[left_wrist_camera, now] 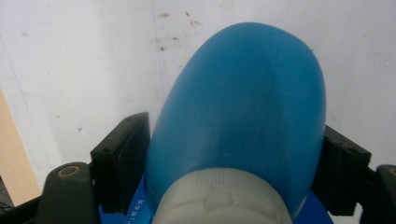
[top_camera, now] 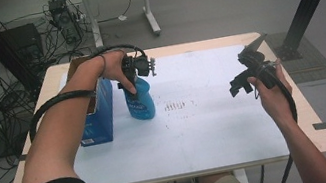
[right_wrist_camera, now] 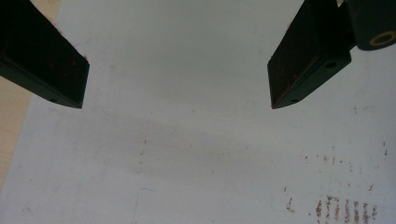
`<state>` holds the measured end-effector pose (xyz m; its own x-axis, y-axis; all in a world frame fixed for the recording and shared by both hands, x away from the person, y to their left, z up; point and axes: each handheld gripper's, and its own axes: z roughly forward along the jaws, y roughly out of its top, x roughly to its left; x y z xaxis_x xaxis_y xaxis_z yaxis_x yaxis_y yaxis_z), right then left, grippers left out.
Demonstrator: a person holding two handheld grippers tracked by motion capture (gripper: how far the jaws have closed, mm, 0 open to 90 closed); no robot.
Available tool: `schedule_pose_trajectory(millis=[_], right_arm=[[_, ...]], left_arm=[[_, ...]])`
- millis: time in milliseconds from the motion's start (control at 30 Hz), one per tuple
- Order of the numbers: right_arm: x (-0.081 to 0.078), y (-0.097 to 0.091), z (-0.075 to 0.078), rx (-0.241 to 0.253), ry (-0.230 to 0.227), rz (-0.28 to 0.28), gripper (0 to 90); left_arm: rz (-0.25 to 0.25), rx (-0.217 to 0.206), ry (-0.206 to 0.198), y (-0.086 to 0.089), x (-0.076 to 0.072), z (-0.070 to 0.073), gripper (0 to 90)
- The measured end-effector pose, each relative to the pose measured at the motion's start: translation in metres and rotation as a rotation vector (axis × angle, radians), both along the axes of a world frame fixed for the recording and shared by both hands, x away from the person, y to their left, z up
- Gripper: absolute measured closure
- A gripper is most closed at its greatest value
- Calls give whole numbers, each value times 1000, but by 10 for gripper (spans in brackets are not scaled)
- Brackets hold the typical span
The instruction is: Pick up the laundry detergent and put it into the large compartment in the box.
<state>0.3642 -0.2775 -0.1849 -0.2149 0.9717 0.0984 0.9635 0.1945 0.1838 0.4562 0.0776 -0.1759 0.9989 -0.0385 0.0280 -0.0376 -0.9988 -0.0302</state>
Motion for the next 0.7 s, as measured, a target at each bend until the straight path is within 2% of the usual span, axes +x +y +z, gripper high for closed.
schedule_pose_trajectory(millis=[133,700], right_arm=[[0,1,-1,0,2,1,56],[2,3,-2,-1,6,6,55]], left_arm=[[-2,-2,-1,1,0,0,322],[-8,0,-5,0,0,0,337]])
